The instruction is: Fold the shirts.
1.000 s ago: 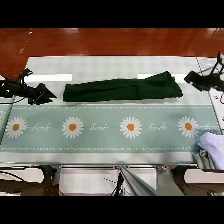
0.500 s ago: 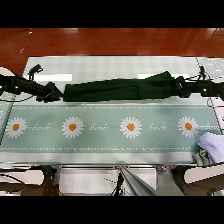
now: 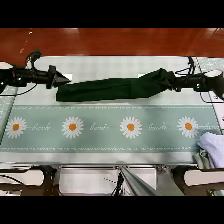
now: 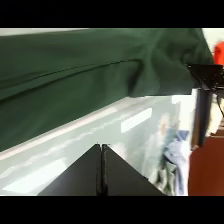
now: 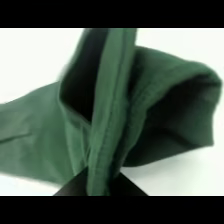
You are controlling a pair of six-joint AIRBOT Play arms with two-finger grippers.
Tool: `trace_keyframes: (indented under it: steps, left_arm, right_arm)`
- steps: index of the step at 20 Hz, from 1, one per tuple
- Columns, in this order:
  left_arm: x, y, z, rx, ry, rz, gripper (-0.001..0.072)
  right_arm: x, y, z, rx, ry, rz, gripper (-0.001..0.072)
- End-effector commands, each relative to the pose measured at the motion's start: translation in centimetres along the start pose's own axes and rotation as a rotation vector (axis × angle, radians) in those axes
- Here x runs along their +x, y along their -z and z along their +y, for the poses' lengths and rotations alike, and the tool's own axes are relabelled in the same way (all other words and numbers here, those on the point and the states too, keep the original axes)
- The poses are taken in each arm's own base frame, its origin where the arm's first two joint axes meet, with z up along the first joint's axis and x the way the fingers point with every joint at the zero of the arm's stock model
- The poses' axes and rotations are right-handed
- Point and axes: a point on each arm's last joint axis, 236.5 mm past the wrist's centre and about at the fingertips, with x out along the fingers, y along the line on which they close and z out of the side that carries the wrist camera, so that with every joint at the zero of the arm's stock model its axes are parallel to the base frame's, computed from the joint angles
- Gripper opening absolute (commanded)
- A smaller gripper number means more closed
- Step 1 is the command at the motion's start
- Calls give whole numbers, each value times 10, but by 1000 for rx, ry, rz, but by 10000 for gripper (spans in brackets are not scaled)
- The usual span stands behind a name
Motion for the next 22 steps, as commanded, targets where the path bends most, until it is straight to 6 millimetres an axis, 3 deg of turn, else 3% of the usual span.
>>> trace_keyframes:
  steps: [1,5,11,14,17,19,22]
  left_arm:
    - [31,8,-47,97,111,23,21]
    - [95,35,-68,152,90,78,21]
    - [177,120,-89,204,101,287,20]
    - [202,160,-90,211,104,386,21]
    - [224,194,-94,225,102,448,21]
    - [242,201,-92,235,77,424,21]
    - [256,191,-94,194,79,350,20]
  right_arm:
    - [-43,14,53,-164,14,2,41]
    - [-86,38,95,-289,138,-31,42]
    - [-132,71,159,-371,170,-134,41]
    - [-138,92,188,-406,116,-137,41]
    - [-139,105,200,-396,106,-131,42]
    - [-134,120,213,-373,67,-100,41]
    - [-127,138,226,-400,38,-59,42]
